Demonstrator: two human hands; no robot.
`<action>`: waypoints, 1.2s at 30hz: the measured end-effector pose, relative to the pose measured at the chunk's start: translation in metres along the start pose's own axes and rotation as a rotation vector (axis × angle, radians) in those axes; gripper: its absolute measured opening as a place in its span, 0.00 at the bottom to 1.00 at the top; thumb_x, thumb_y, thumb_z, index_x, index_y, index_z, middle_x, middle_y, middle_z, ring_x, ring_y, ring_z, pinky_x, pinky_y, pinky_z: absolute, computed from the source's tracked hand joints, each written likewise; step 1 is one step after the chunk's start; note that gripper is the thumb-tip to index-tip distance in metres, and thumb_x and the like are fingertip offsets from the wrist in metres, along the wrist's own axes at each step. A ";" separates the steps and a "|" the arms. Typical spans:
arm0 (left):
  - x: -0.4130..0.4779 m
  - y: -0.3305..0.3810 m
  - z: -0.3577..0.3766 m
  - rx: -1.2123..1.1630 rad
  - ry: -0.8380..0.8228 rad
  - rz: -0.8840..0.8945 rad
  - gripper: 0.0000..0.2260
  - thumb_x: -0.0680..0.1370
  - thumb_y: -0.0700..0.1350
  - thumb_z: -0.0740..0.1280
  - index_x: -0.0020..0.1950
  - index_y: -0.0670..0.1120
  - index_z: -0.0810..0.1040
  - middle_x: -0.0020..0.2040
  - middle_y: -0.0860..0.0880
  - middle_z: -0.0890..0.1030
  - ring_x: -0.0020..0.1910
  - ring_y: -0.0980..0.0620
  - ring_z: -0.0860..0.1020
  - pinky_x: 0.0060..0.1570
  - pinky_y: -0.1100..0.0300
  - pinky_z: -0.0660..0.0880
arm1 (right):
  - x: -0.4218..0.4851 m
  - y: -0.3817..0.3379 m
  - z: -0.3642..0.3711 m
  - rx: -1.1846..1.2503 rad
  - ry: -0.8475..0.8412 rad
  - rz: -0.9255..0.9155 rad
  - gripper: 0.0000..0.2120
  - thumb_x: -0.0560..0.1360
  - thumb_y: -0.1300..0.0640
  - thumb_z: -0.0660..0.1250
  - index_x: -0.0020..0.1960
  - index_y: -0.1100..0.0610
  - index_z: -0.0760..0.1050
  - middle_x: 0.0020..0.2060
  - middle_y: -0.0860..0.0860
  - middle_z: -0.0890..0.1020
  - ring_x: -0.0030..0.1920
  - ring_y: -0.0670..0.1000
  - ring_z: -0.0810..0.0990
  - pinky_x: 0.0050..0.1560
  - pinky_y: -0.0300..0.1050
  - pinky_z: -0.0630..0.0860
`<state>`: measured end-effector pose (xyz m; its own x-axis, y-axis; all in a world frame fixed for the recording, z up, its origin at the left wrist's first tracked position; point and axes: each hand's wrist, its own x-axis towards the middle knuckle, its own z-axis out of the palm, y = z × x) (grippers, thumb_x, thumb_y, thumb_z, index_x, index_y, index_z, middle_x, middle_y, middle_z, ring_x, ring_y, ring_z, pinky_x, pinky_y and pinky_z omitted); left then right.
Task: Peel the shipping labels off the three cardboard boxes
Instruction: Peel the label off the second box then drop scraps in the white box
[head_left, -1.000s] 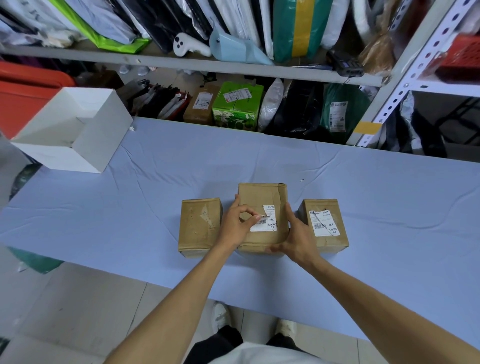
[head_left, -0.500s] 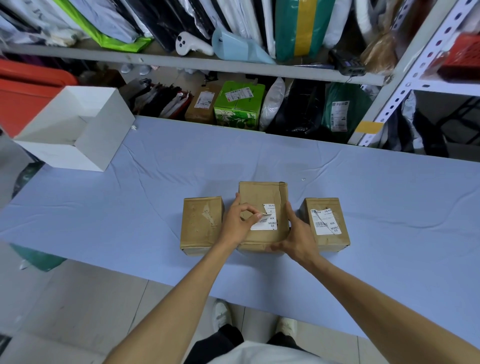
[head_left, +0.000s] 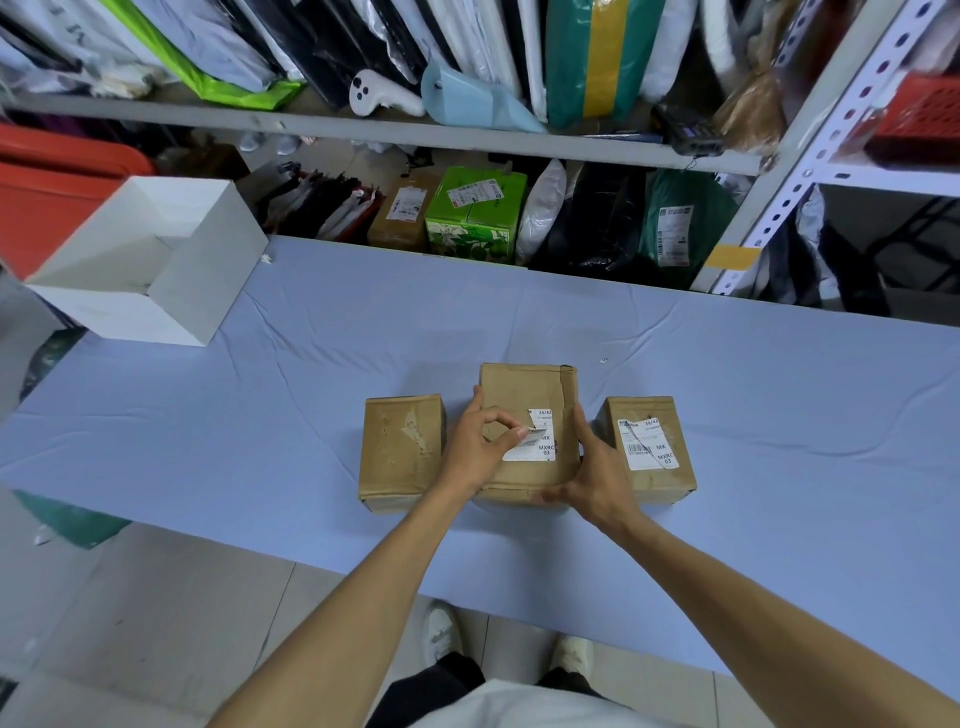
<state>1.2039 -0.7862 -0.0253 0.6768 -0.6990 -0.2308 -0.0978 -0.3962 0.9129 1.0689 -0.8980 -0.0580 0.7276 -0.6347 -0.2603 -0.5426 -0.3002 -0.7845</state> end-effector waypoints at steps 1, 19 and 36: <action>0.000 0.001 0.000 -0.003 -0.003 -0.001 0.02 0.73 0.45 0.73 0.43 0.51 0.82 0.78 0.45 0.56 0.77 0.57 0.53 0.71 0.59 0.57 | 0.000 0.000 0.000 0.005 -0.002 -0.001 0.63 0.52 0.60 0.83 0.77 0.45 0.50 0.42 0.33 0.74 0.41 0.39 0.76 0.33 0.25 0.72; -0.002 0.007 -0.002 -0.010 -0.024 -0.010 0.03 0.73 0.45 0.73 0.45 0.47 0.82 0.78 0.45 0.55 0.77 0.56 0.53 0.70 0.62 0.54 | 0.001 0.003 -0.001 0.036 0.002 -0.001 0.62 0.51 0.60 0.82 0.76 0.43 0.51 0.43 0.31 0.74 0.41 0.33 0.75 0.33 0.22 0.71; -0.003 0.006 -0.001 -0.006 -0.047 -0.010 0.06 0.74 0.46 0.73 0.48 0.45 0.82 0.79 0.45 0.54 0.78 0.54 0.52 0.76 0.53 0.53 | -0.003 0.001 -0.001 0.034 0.017 -0.007 0.60 0.52 0.60 0.82 0.76 0.46 0.53 0.49 0.45 0.77 0.48 0.48 0.78 0.44 0.39 0.78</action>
<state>1.2020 -0.7854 -0.0184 0.6430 -0.7222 -0.2549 -0.0870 -0.3996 0.9126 1.0658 -0.8974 -0.0579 0.7240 -0.6445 -0.2457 -0.5228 -0.2804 -0.8050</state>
